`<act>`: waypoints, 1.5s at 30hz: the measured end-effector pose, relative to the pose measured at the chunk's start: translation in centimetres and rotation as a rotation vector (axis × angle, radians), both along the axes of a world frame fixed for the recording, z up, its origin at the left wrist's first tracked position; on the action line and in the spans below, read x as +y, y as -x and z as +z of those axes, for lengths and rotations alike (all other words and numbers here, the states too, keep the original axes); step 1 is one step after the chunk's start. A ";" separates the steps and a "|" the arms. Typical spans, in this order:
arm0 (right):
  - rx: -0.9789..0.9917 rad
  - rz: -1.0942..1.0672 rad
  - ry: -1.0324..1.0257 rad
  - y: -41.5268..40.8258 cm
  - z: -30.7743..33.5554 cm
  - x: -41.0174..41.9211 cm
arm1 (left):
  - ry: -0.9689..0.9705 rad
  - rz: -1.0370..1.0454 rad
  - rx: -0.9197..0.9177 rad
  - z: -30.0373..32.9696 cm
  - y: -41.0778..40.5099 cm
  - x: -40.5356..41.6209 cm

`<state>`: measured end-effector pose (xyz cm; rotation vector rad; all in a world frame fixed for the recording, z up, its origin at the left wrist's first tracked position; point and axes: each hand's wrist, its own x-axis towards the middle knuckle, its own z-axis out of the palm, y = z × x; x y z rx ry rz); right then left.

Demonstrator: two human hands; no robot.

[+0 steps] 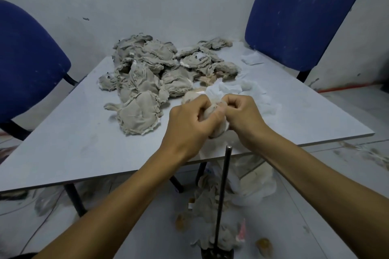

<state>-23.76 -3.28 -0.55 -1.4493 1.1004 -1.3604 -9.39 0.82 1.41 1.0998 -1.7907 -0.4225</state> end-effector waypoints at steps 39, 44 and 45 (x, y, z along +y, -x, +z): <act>0.296 -0.055 -0.059 -0.5 -0.9 1.5 | -0.438 -0.037 0.293 -3.2 -1.7 -0.3; 0.187 0.338 -0.143 0.9 -0.6 2.0 | -0.594 0.104 0.541 -3.2 -1.1 -1.4; 0.269 0.349 -0.113 1.1 -0.6 2.0 | -0.612 0.124 0.561 -3.1 -1.0 -1.6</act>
